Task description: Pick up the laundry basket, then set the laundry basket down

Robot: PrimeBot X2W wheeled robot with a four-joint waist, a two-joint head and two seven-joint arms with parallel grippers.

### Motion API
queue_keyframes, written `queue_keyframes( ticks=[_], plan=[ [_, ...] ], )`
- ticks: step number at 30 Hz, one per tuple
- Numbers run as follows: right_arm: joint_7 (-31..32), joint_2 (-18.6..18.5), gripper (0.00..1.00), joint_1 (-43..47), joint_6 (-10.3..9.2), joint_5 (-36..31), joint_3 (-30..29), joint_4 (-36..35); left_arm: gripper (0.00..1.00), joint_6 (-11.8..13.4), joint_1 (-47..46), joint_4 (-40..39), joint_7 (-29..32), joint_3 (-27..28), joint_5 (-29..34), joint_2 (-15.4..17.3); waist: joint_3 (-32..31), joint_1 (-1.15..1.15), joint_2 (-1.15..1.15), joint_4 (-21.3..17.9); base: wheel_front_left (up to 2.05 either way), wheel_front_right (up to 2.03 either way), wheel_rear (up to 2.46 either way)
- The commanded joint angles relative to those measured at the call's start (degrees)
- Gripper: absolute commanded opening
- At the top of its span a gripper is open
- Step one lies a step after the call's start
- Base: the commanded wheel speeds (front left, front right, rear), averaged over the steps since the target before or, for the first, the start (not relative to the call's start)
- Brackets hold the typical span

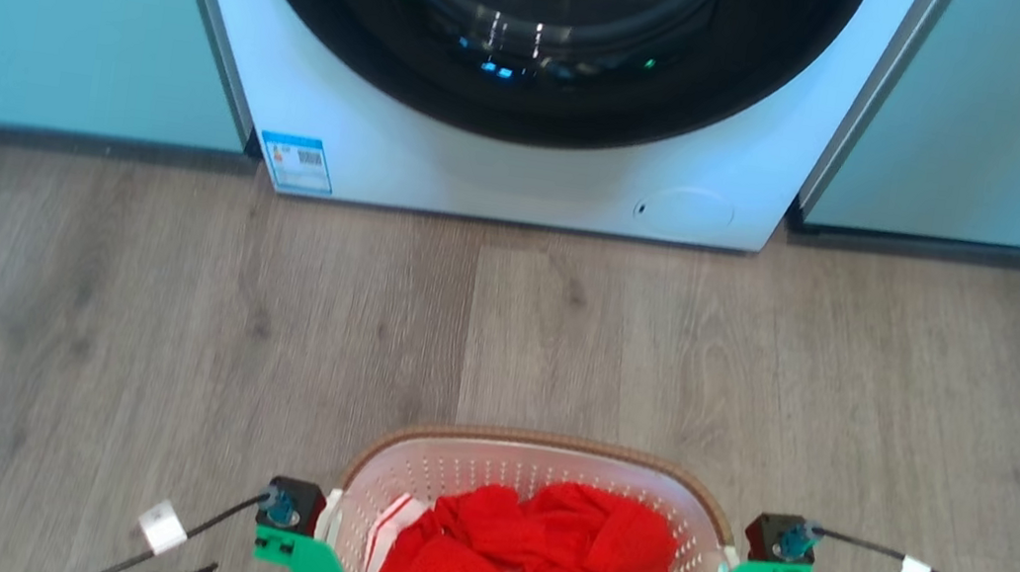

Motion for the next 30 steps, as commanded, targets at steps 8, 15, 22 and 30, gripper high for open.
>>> queue_keyframes(
  ticks=[8,15,22,30],
  plan=[
    [0.4,-0.4,0.0,1.6,0.34,2.1,3.0,-0.8,0.0,0.1,-0.7,0.7,0.0,0.0,-1.1,1.6,-3.1,0.01,0.0,-0.9,0.0,0.0,0.0],
    [0.0,-0.4,0.0,1.1,0.34,3.3,4.3,-0.6,0.0,0.1,-1.3,1.1,-0.1,-0.7,-1.6,1.6,-3.3,0.01,0.0,-1.2,0.0,0.0,0.0],
    [-0.3,-0.4,0.0,0.6,0.34,4.3,5.5,-0.2,0.0,0.1,-1.5,1.3,0.1,-1.4,-2.2,1.6,-3.1,0.01,0.0,-1.1,0.0,0.0,0.0],
    [-0.6,-0.4,0.0,0.2,0.34,5.4,6.5,0.0,0.0,0.2,-1.7,1.4,0.1,-2.0,-2.7,1.6,-2.9,0.01,0.0,-1.1,0.0,0.0,0.0]
  ],
)
